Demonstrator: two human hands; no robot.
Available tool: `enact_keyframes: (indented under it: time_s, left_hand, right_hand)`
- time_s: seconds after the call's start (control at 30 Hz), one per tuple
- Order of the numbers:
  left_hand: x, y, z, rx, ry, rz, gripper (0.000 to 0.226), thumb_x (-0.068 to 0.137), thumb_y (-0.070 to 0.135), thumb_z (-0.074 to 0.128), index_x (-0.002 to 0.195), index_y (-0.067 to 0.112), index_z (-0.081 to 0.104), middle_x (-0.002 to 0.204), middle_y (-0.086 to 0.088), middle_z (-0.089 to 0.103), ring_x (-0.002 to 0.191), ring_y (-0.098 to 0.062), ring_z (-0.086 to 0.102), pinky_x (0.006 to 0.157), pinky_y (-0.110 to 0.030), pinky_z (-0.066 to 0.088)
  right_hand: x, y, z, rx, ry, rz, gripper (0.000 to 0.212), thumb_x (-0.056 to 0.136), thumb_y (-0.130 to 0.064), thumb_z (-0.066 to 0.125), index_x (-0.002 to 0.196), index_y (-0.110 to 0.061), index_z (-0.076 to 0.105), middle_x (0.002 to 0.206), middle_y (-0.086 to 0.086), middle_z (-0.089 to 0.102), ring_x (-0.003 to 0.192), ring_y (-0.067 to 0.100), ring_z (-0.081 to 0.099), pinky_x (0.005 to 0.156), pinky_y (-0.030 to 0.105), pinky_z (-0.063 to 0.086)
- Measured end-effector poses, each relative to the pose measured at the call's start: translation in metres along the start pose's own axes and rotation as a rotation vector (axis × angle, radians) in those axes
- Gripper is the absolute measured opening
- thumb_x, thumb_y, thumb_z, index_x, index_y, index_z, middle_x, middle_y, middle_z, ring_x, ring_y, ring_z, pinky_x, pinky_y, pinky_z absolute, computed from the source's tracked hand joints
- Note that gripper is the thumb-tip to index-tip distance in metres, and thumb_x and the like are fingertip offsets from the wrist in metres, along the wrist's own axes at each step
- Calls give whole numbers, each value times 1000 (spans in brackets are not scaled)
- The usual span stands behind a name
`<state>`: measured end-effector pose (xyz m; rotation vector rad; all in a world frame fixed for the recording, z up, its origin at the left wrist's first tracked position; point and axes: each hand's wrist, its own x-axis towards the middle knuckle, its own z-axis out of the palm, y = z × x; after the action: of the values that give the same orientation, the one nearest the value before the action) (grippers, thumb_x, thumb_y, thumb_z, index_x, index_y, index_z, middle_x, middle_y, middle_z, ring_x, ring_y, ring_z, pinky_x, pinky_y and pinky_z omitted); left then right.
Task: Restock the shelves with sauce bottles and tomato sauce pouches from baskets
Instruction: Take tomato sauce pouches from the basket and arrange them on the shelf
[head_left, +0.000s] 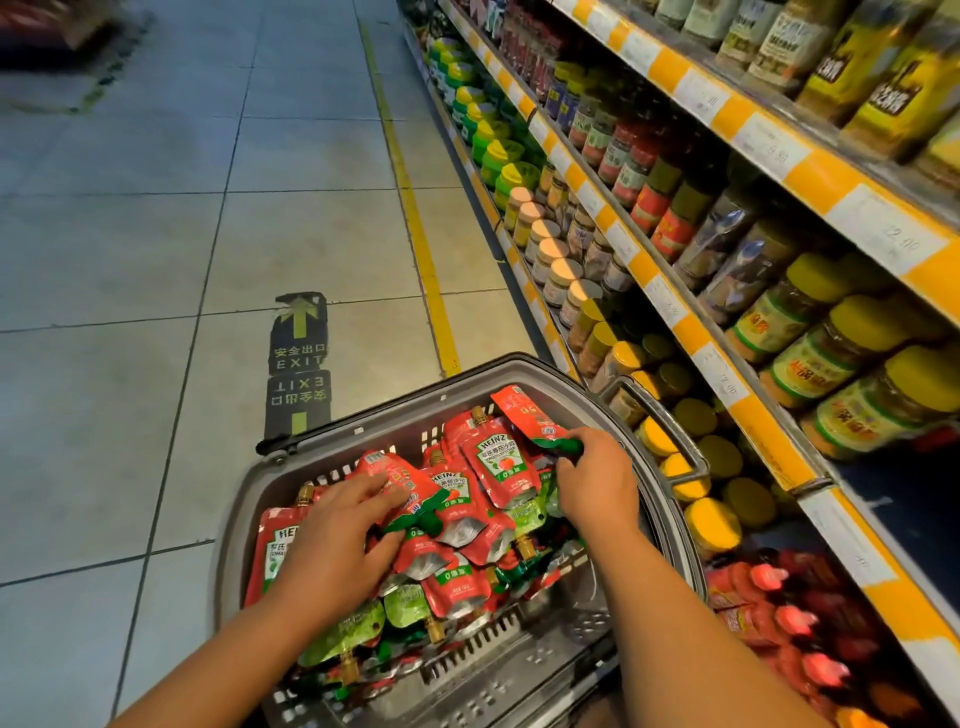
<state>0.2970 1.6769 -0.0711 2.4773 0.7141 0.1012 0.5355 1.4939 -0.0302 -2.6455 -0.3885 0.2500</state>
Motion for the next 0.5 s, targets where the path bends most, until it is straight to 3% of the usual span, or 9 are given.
enact_keyframes:
  time_s: [0.1,0.3,0.4,0.5]
  left_hand:
    - [-1,-2,3,-5,56,73,45,95,57,54,135,39,67,146,8,59,137,-21,51,112,-42,41]
    - [-3,2,4,-74,130,123,64,97,76,27,122,40,74,134,12,67,129,-17,56,106,-41,46]
    - [-8,7,3,-113,122,122,65,95,78,29,126,40,72,138,13,63,135,-11,51,112,-34,40]
    - [-12,14,0,-89,137,89,54,94,71,47,132,38,67,139,19,58,127,-2,50,107,-29,42]
  right_hand:
    - [-2,-3,-7,-107,68,2,20,93,-21,67,111,-30,73,95,0,71,82,26,64,60,32,49]
    - [-9,-13,-9,-109,82,-131,9,96,-26,67,96,-26,76,78,-3,62,87,25,64,62,37,57]
    - [-10,-9,-5,-136,26,-164,6,94,-18,63,93,-24,62,92,-2,62,94,26,61,67,39,55]
    - [-12,-6,0,-88,-93,-198,37,90,-23,70,124,-28,57,122,0,61,115,27,58,85,45,56]
